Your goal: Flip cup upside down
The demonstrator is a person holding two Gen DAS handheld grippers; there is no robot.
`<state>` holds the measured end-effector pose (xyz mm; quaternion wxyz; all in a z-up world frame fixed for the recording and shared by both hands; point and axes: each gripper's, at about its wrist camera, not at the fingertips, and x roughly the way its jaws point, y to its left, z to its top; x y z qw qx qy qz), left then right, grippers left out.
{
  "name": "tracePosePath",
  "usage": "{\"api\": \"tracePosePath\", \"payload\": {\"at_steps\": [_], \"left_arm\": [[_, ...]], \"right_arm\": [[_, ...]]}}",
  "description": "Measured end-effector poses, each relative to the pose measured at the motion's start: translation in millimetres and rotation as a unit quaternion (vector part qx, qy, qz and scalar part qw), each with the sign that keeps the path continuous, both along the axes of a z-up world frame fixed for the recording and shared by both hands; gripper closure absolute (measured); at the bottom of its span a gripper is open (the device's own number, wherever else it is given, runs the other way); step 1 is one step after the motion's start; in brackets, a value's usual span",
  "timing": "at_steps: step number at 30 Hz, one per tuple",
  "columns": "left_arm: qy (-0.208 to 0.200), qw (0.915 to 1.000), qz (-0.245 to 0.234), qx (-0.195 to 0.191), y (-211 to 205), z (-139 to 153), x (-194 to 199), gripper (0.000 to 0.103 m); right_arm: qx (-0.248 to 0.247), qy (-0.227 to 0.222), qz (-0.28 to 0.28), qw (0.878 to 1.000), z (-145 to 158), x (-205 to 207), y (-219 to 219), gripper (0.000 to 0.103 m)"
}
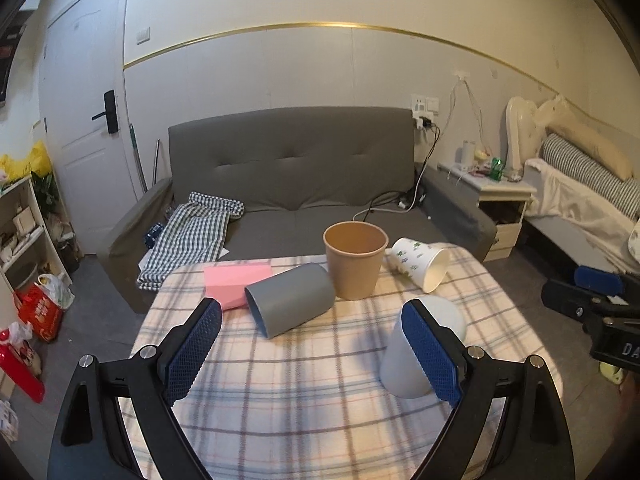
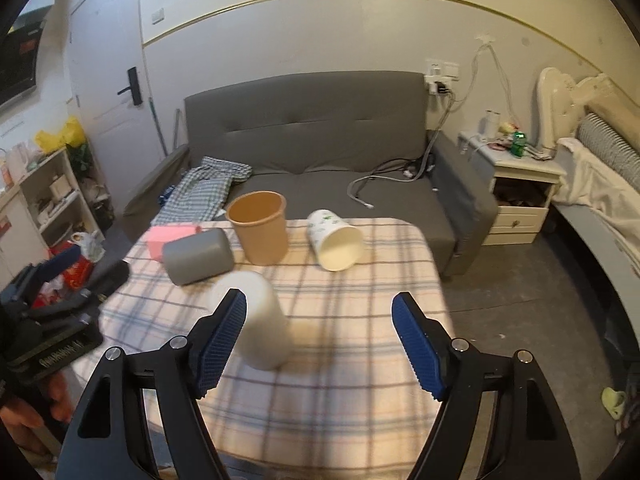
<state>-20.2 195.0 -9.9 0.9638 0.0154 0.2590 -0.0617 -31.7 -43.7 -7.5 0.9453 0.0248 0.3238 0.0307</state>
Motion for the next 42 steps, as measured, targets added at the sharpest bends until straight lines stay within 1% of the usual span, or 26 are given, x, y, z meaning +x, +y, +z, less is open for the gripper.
{"api": "tracePosePath", "payload": {"at_steps": [1, 3, 5, 10, 11, 12, 14, 17, 21, 26, 34, 42], "left_arm": [[-0.003, 1.0000, -0.001, 0.002, 0, 0, -1, 0.009], [-0.010, 0.9999, 0.001, 0.008, -2, -1, -6, 0.009], [-0.011, 0.9998, 0.003, 0.016, -4, -3, -8, 0.009], [-0.010, 0.9992, -0.007, 0.038, -9, -10, -11, 0.008], [-0.009, 0.9991, -0.008, 0.041, -10, -11, -11, 0.006], [-0.007, 0.9990, -0.009, 0.043, -10, -13, -12, 0.002], [-0.007, 0.9990, -0.008, 0.043, -9, -15, -12, 0.001], [-0.002, 0.9994, -0.003, 0.034, -5, -16, -11, 0.001], [0.004, 0.9995, 0.008, 0.029, 0, -18, -9, 0.001], [0.003, 0.9996, 0.016, 0.023, 5, -18, -11, 0.001], [0.003, 0.9995, 0.016, 0.029, 6, -19, -11, 0.001], [0.005, 0.9995, 0.016, 0.025, 5, -20, -11, 0.001]], "right_arm": [[-0.003, -0.001, -0.007, 1.000, -1, -2, -4, 0.022], [-0.008, -0.006, -0.023, 1.000, -5, -7, -12, 0.016], [-0.010, -0.009, -0.035, 0.999, -8, -8, -18, 0.016], [-0.001, -0.009, -0.053, 0.999, -20, -9, -27, 0.007], [-0.005, -0.011, -0.054, 0.998, -22, -8, -26, 0.006], [-0.010, -0.012, -0.054, 0.998, -23, -9, -25, 0.004], [-0.022, -0.013, -0.053, 0.998, -26, -8, -22, 0.000], [-0.032, -0.021, -0.049, 0.998, -27, -9, -19, 0.000], [-0.038, -0.019, -0.045, 0.998, -30, -8, -16, 0.000], [-0.040, -0.017, -0.044, 0.998, -32, -8, -13, 0.000], [-0.046, -0.014, -0.041, 0.998, -35, -8, -8, 0.000], [-0.045, -0.014, -0.040, 0.998, -36, -8, -7, 0.000]]}}
